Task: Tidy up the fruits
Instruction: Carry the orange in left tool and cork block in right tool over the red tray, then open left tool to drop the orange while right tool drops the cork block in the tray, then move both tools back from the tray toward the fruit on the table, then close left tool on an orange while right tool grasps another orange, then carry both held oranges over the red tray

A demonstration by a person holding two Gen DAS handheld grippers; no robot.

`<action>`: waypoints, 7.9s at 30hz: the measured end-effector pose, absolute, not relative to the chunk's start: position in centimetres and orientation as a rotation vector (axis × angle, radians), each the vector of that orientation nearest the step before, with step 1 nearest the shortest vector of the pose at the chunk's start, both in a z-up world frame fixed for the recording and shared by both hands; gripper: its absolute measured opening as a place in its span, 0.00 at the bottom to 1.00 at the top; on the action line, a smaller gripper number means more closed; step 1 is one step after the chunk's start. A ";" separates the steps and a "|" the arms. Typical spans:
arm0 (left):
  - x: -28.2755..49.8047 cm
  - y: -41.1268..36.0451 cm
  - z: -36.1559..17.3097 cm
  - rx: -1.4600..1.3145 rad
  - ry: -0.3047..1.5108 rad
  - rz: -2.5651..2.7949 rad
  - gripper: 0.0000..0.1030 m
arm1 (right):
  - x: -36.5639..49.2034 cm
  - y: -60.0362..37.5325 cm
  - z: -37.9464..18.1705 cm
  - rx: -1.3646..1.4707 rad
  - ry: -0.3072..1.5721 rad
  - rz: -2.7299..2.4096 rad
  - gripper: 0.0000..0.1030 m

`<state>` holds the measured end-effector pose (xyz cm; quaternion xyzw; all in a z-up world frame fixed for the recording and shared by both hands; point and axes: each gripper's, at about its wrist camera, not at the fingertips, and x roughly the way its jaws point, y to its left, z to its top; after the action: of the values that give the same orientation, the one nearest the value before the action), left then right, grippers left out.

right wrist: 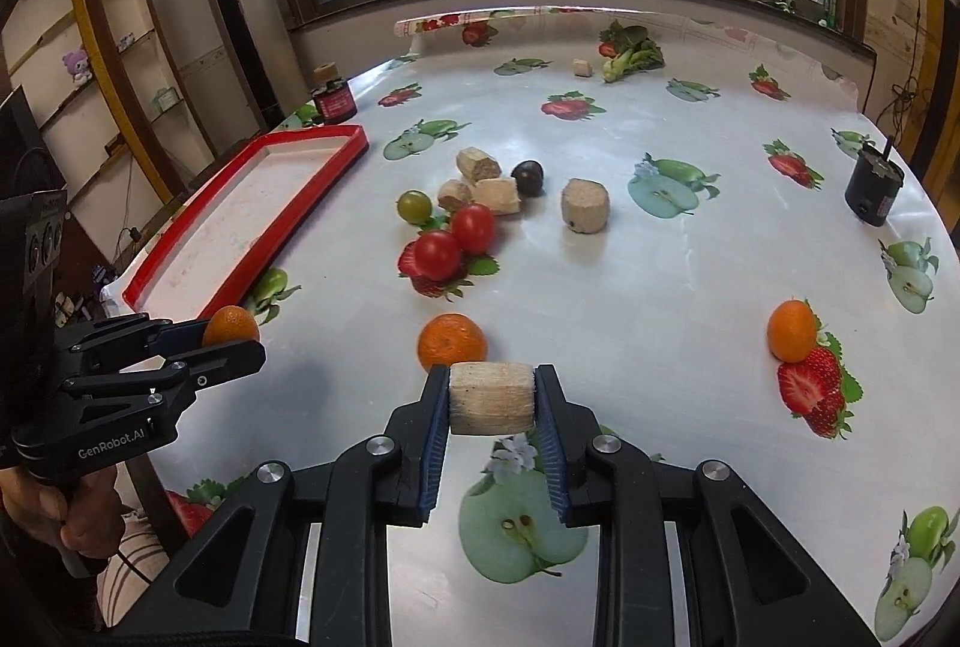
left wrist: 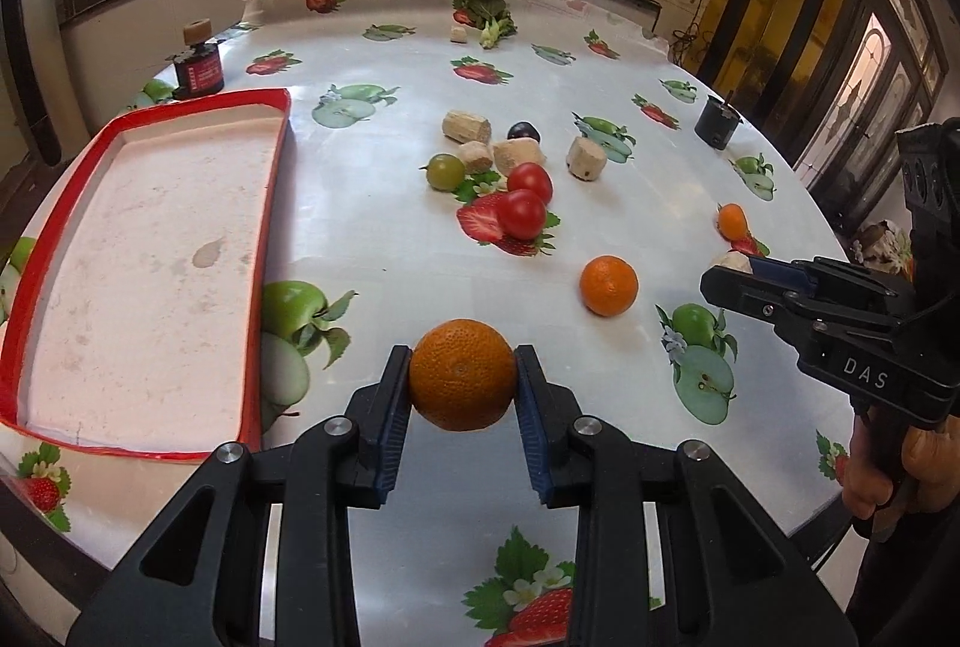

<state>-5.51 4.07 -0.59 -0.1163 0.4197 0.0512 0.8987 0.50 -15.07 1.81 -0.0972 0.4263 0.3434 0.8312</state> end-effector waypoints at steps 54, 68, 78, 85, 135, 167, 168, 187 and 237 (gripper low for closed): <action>-11.1 23.6 -3.1 -0.382 0.895 0.481 0.30 | -5.2 13.1 -1.5 -0.409 0.977 1.152 0.27; -11.2 24.6 -4.7 -0.432 0.940 0.493 0.46 | -4.7 14.4 -3.7 -0.493 1.009 1.141 0.42; -11.9 24.1 -3.4 -0.439 0.920 0.511 0.58 | -4.4 11.7 -0.9 -0.433 0.960 1.130 0.52; -12.2 22.5 -2.5 -0.425 0.911 0.516 0.58 | -4.3 9.0 0.5 -0.402 0.939 1.119 0.53; 0.4 0.4 -1.9 -0.220 1.011 0.050 0.58 | 6.0 -19.4 -0.2 -0.093 0.991 0.612 0.57; 3.5 -1.0 -3.0 -0.177 0.984 0.021 0.32 | 10.8 -20.8 -2.3 -0.117 0.967 0.507 0.34; 3.2 -0.5 -2.8 -0.184 0.977 0.030 0.32 | 10.4 -20.2 -2.1 -0.117 0.964 0.523 0.34; -1.6 7.2 0.3 -0.235 0.878 0.213 0.32 | 4.1 -9.3 1.3 -0.194 0.917 0.785 0.33; -6.5 23.3 1.6 -0.364 0.830 0.477 0.32 | 1.5 8.4 3.5 -0.265 0.887 1.069 0.33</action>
<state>-6.49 23.29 1.60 -0.1742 0.3973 0.2281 0.8717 1.52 8.37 3.50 -0.1218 0.4076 0.4912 0.7601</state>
